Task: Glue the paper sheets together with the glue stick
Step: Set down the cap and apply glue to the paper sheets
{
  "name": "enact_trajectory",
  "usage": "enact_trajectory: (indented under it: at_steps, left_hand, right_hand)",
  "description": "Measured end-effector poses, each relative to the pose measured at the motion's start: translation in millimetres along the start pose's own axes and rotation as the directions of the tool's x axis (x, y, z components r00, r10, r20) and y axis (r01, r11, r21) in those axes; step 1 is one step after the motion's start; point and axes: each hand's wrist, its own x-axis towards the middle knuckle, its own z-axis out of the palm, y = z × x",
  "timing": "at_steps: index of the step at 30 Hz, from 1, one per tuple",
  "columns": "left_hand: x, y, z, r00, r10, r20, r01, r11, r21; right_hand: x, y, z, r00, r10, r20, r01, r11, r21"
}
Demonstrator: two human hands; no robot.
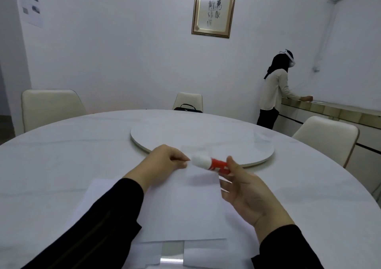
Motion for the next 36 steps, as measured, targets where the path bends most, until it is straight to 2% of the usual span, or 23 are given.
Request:
enact_trajectory:
  at_steps: [3,9,10,12,15,20,23,26,28,31,36]
  left_hand:
    - [1.1,-3.7,10.8,1.0,0.008,-0.005,-0.007,0.999,0.041]
    - [-27.1,-30.0,-2.8,0.989,0.103,-0.104,-0.083,0.98,0.18]
    - [-36.7,-36.3,-10.2,0.992,0.101,-0.074,-0.081,0.97,0.23]
    - [-55.9,-45.4,-22.5,0.994,0.065,0.086,-0.089,0.943,0.319]
    - [-73.3,-52.3,-25.4,0.939,-0.053,0.34,-0.092,0.913,0.397]
    - [-77.7,-54.2,-20.3,0.908,-0.106,0.405,-0.076,0.91,0.408]
    - [-77.3,-55.5,-19.7,0.889,-0.108,0.445,-0.107,0.897,0.43]
    - [-78.0,-56.8,-18.1,0.873,-0.112,0.474,-0.127,0.888,0.443]
    - [-78.5,-56.4,-17.6,0.87,-0.121,0.478,-0.121,0.887,0.445]
    - [-78.7,-55.4,-16.7,0.874,-0.134,0.467,-0.104,0.887,0.45]
    - [-80.4,-53.0,-17.0,0.89,-0.166,0.425,-0.048,0.892,0.449]
  right_hand:
    - [1.6,3.9,3.3,0.999,0.027,-0.018,-0.028,0.997,-0.066]
    - [3.2,-1.2,-8.1,0.964,0.07,-0.257,-0.067,0.998,0.023]
    - [3.9,-4.1,-12.4,0.954,0.078,-0.29,-0.075,0.997,0.022]
    - [6.5,-10.8,-17.2,0.934,0.083,-0.348,-0.096,0.995,-0.019]
    - [14.2,-17.5,-18.9,0.913,0.078,-0.4,-0.129,0.986,-0.102]
    - [24.0,-17.5,-23.5,0.899,0.047,-0.436,-0.16,0.961,-0.225]
    - [24.1,-25.1,-18.2,0.844,-0.161,-0.511,-0.057,0.922,-0.383]
    - [26.4,-43.0,-1.2,0.788,-0.418,-0.452,0.126,0.828,-0.546]
    - [34.2,-49.8,19.0,0.797,-0.486,-0.36,0.22,0.787,-0.576]
    - [53.1,-31.9,54.7,0.866,-0.417,-0.277,0.266,0.853,-0.45]
    - [72.9,49.8,76.7,0.936,-0.256,-0.24,0.09,0.837,-0.54]
